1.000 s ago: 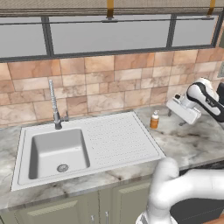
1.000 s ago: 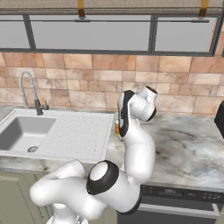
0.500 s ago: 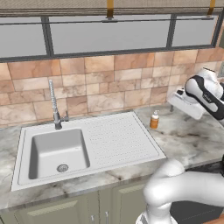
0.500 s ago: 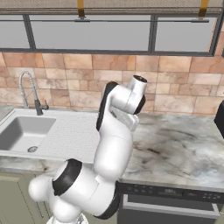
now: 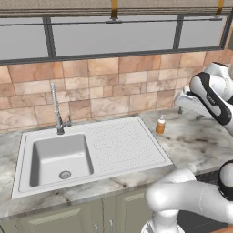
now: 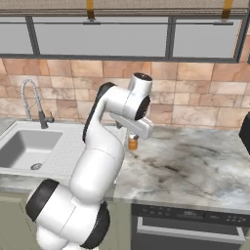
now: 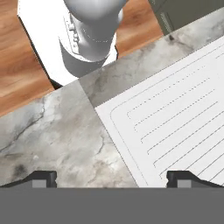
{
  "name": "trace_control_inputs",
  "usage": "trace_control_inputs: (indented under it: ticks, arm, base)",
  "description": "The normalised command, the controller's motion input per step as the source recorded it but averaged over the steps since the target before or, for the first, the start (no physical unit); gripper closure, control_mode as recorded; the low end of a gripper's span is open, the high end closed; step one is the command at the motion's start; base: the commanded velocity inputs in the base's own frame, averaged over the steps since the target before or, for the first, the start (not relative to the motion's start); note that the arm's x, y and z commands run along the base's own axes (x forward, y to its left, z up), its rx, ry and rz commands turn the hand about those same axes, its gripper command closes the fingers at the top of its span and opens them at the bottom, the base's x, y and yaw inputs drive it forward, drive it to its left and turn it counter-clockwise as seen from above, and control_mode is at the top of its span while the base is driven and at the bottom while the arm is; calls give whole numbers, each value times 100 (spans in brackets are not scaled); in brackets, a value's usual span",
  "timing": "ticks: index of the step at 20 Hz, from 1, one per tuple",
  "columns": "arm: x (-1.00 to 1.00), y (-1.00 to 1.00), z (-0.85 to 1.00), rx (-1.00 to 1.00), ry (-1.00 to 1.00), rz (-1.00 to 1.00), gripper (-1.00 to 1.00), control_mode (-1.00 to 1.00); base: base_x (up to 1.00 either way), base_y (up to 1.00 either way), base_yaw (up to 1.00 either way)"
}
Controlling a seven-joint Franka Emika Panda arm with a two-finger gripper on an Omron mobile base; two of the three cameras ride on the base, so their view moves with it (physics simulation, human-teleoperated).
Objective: Locate and retrieve the soap dispenser and sponge from the cabinet. Place them next to the sink.
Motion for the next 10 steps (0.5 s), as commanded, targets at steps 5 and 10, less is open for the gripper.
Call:
trace_control_inputs:
  ticks: [5, 10]
  arm:
    - [-35, 53, 8, -7, -7, 4, -100, -100]
    - [-13, 79, 14, -15, -1, 1, -100, -100]
  base:
    - [0, 0, 0]
    - [0, 0, 0]
